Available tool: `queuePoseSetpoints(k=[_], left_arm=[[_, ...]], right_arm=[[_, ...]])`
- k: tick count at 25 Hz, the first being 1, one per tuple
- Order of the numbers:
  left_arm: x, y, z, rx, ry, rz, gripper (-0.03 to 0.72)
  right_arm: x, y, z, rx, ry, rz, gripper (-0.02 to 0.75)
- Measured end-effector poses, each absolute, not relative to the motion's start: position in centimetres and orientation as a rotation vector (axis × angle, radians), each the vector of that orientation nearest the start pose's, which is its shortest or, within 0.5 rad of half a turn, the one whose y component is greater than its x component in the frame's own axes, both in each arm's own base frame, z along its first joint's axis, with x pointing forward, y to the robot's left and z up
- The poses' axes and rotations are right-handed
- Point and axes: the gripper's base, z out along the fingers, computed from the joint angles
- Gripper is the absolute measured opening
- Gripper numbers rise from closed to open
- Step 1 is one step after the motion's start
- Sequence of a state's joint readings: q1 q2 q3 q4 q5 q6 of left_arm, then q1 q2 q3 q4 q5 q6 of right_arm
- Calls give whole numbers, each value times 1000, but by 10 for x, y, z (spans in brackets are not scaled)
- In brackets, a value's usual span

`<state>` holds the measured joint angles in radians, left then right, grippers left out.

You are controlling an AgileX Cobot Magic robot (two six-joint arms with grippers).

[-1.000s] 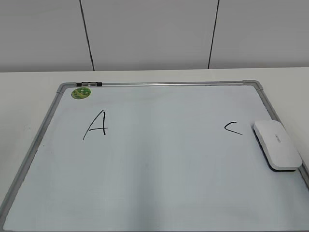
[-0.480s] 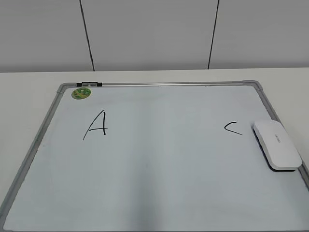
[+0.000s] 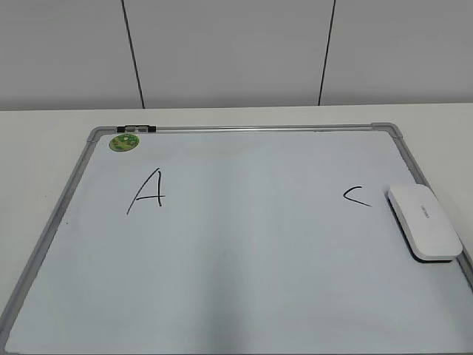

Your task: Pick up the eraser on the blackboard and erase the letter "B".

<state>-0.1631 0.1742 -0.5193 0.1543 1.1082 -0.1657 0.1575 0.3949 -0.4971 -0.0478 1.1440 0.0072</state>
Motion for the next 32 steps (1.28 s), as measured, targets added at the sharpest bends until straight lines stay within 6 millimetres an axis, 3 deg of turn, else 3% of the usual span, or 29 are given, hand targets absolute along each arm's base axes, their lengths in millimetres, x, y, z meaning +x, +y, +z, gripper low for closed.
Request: queuePoseSetpoints(k=[32], left_arm=[[19,9,279,0,2236,3,420]], right_arm=[[48,5,262,-213,2505,25,592]])
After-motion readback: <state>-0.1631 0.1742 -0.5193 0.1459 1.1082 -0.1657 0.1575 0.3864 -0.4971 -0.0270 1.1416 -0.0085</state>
